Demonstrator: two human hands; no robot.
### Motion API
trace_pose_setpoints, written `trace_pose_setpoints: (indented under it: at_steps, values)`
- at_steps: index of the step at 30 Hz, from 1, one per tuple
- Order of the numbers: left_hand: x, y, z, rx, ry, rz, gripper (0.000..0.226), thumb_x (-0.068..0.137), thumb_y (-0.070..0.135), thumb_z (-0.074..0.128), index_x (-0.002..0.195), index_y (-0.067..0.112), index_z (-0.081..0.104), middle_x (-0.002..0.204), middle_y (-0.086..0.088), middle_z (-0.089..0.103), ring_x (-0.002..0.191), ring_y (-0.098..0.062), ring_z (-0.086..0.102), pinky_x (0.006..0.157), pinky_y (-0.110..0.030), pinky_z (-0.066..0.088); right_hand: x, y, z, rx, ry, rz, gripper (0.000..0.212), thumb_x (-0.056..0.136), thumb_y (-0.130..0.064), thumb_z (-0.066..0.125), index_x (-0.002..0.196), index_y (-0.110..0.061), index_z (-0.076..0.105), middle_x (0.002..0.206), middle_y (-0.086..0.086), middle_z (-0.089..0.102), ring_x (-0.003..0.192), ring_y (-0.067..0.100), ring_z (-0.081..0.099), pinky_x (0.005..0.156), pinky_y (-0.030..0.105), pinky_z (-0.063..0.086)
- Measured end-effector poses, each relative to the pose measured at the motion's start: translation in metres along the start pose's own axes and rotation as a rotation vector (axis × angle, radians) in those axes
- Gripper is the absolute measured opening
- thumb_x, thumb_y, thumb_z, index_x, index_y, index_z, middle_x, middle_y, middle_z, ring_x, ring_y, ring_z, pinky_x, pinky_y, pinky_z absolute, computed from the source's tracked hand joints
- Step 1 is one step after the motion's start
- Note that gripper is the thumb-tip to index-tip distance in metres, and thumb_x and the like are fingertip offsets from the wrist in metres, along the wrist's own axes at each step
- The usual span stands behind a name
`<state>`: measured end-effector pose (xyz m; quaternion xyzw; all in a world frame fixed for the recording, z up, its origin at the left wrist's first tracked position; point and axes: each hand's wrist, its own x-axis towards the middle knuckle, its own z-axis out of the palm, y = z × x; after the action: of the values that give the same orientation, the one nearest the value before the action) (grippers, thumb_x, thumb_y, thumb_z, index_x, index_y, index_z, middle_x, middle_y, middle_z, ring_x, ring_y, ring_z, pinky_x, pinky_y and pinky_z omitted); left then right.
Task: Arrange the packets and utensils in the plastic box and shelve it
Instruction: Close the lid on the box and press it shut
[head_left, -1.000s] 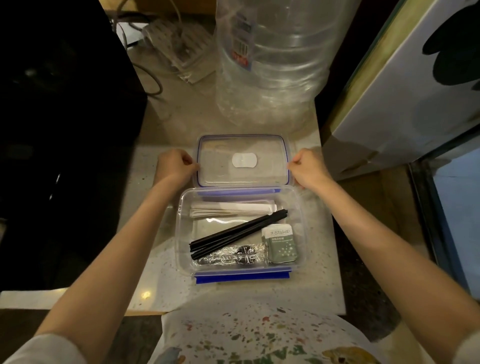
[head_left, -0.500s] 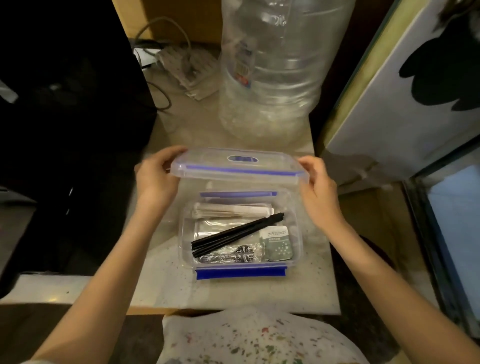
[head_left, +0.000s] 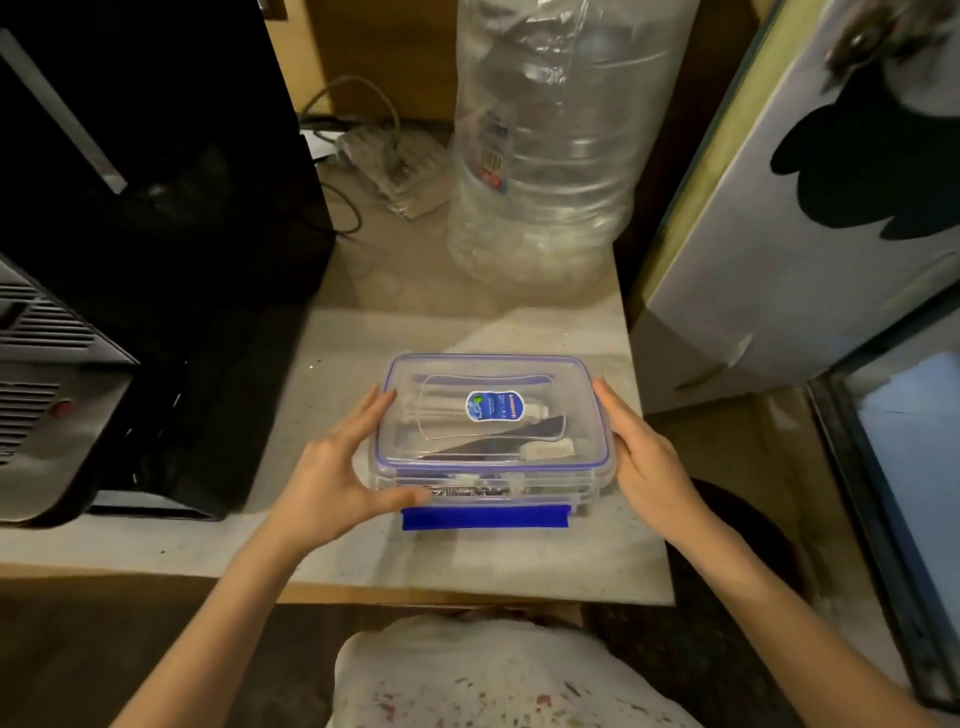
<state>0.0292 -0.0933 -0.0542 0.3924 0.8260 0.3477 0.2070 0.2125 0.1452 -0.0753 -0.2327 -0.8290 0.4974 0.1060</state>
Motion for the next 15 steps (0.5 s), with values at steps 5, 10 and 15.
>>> trace_pose_setpoints:
  at_steps: [5, 10, 15]
  values:
    - [-0.013, 0.001, 0.011, 0.068, 0.023, 0.0, 0.098, 0.057, 0.067, 0.067, 0.135, 0.04, 0.013, 0.146, 0.019, 0.011, 0.127, -0.001, 0.026, 0.105, -0.034, 0.037, -0.007, 0.005, 0.003, -0.019, -0.032, 0.024, 0.055, 0.097, -0.014, 0.038, 0.136, -0.039, 0.009, 0.153, -0.005, 0.024, 0.137, 0.003, 0.025, 0.105, 0.022, 0.033]
    - [-0.016, 0.008, 0.015, 0.087, 0.037, -0.06, 0.095, 0.063, 0.047, 0.067, 0.141, 0.031, 0.015, 0.153, 0.009, 0.015, 0.135, -0.014, 0.03, 0.106, -0.036, 0.037, -0.007, 0.002, 0.004, 0.083, -0.001, 0.07, 0.052, 0.097, -0.012, 0.038, 0.14, -0.033, 0.018, 0.149, -0.003, 0.031, 0.131, 0.006, 0.036, 0.085, 0.003, 0.042]
    - [-0.017, 0.012, 0.02, 0.143, 0.068, -0.1, 0.094, 0.07, 0.032, 0.075, 0.144, 0.021, 0.018, 0.153, -0.004, 0.026, 0.133, -0.022, 0.04, 0.101, -0.036, 0.043, -0.003, -0.002, 0.008, 0.236, 0.041, 0.088, 0.045, 0.099, -0.011, 0.037, 0.143, -0.017, 0.031, 0.146, -0.003, 0.037, 0.122, -0.004, 0.039, 0.077, -0.002, 0.043]
